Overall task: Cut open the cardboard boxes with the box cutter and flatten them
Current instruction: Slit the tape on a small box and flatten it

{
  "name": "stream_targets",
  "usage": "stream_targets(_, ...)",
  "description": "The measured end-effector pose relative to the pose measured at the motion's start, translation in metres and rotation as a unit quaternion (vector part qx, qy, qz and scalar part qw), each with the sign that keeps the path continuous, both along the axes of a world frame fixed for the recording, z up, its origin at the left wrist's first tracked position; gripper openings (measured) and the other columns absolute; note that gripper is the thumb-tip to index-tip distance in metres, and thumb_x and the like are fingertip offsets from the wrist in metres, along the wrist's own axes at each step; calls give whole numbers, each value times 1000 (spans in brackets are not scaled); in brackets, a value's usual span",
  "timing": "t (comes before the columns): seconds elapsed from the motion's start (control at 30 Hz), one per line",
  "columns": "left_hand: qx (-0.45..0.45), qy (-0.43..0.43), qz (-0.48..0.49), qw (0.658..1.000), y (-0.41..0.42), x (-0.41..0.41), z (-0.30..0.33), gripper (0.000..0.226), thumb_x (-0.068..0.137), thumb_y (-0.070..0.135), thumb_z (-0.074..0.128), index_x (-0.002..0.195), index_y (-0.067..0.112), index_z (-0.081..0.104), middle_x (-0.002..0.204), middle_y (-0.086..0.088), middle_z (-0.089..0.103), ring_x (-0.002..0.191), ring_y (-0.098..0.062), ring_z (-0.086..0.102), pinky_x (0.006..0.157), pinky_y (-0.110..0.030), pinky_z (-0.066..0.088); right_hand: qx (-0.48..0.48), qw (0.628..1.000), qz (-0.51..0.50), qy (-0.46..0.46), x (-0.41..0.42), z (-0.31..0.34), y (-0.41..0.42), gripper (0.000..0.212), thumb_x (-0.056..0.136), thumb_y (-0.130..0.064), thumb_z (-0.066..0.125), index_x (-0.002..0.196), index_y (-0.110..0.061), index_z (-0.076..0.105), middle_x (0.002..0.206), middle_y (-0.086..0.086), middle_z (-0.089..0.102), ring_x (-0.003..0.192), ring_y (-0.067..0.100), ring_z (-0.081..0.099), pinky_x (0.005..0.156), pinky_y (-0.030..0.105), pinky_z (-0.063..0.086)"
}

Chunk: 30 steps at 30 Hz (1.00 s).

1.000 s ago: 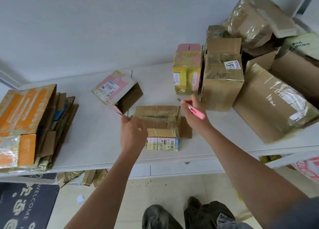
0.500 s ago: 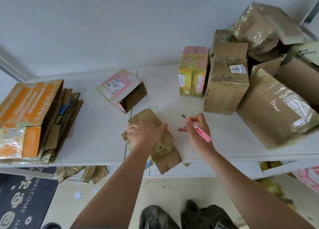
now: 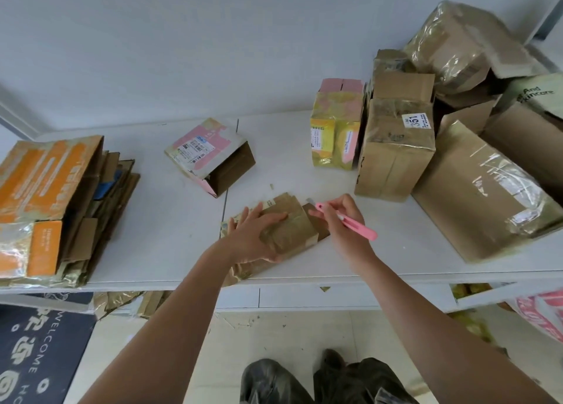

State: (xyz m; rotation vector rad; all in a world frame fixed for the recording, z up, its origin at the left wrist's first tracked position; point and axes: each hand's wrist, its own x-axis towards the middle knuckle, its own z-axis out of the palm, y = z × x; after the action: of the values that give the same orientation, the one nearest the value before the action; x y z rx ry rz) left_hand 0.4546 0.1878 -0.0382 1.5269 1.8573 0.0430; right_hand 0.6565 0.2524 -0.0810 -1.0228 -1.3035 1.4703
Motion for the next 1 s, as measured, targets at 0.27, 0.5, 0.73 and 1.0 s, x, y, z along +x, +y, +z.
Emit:
stream_targets(0.27,67,-27,58,996,-10,2,-12,83,64,46,86,130,62,38,158,8,12,141,-11,2,119,-49,-8,-68,997,5,43,-4,-4,1,16,98,-8,57,84,-8,50,92,11,73,97,21,73,83,28,57)
stream_targets(0.5,77,-14,50,996,-9,1,-17,81,62,55,84,119,70,29,154,9,16,141,-14,4,120,-49,-6,-41,999,11,4,-7,-4,9,15,97,-13,59,83,-13,54,91,8,74,95,18,73,79,22,53)
stream_targets(0.73,72,-27,54,996,-8,-1,-20,79,63,54,84,119,70,31,153,12,16,138,-10,3,120,-49,-6,-60,998,4,-4,-10,-10,14,15,97,-16,60,82,-13,57,86,3,75,93,18,73,79,25,50)
stream_targets(1.0,84,-20,64,994,-10,0,-21,73,65,56,83,118,71,34,149,13,21,136,-15,8,117,-44,0,-67,995,66,-42,5,-4,21,18,98,-8,55,83,2,51,89,10,75,90,13,72,81,30,50)
